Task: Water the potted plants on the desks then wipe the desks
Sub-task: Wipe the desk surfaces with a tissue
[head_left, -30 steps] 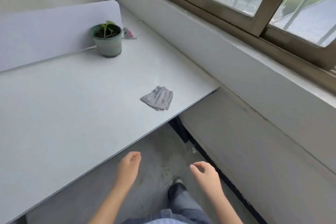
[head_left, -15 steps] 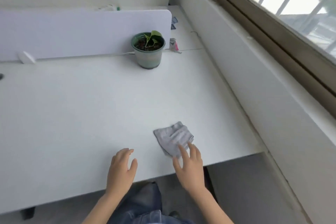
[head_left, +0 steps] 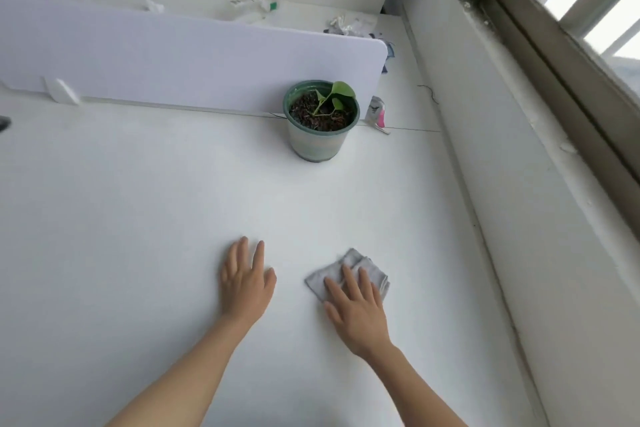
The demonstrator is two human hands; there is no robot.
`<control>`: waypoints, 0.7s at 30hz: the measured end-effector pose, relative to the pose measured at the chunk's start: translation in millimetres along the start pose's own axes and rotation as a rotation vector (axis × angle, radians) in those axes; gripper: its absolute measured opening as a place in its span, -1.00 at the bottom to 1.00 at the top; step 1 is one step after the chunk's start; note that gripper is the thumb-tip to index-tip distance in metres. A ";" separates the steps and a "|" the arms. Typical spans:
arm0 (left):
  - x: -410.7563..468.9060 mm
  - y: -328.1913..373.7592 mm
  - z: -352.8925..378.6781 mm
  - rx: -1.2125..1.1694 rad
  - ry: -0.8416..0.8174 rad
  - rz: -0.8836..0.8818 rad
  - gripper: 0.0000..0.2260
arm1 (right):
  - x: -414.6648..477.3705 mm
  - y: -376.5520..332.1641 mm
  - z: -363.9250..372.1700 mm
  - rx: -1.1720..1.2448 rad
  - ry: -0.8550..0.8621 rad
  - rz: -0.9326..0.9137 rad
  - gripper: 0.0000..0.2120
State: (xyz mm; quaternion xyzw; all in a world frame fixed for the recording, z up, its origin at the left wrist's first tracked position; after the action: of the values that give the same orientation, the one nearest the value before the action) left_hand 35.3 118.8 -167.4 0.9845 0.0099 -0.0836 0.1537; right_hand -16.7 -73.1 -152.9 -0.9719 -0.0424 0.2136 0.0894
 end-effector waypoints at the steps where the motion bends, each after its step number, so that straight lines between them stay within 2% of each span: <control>1: 3.1 0.8 0.6 0.013 -0.004 -0.011 -0.56 | 16.8 10.8 -10.3 0.040 -0.024 -0.011 -0.28; 3: 5.1 2.1 0.6 0.035 0.021 -0.041 -0.55 | 52.9 33.9 -33.9 0.070 0.003 -0.003 -0.19; 7: 5.5 -0.5 0.2 0.055 0.066 -0.093 -0.57 | 133.0 68.2 -72.1 0.045 0.040 0.006 -0.49; 10: 6.9 -0.7 0.9 0.042 0.081 -0.107 -0.57 | 184.5 76.0 -94.3 -0.067 0.073 -0.053 -0.51; 13: 6.7 -2.0 3.0 0.041 0.127 -0.119 -0.56 | 225.5 72.2 -108.0 -0.081 0.084 -0.076 -0.51; 19: 6.3 -2.2 6.1 0.095 0.273 -0.076 -0.55 | 230.1 60.3 -100.2 -0.001 0.146 0.032 -0.47; 21: 5.5 -1.1 5.2 0.107 0.307 -0.070 -0.58 | 208.8 33.2 -87.2 -0.029 0.151 -0.081 -0.39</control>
State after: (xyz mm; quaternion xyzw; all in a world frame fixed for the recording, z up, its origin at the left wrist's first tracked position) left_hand 39.9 118.2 -173.6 0.9916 0.0633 0.0619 0.0948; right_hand 210.6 -94.1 -166.6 -0.9839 -0.0782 0.1355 0.0866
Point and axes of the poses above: each hand's wrist, its own x-axis towards the middle knuckle, its own z-axis out of the palm, y = z × x, the point moved 7 cm from there along x, towards the middle knuckle
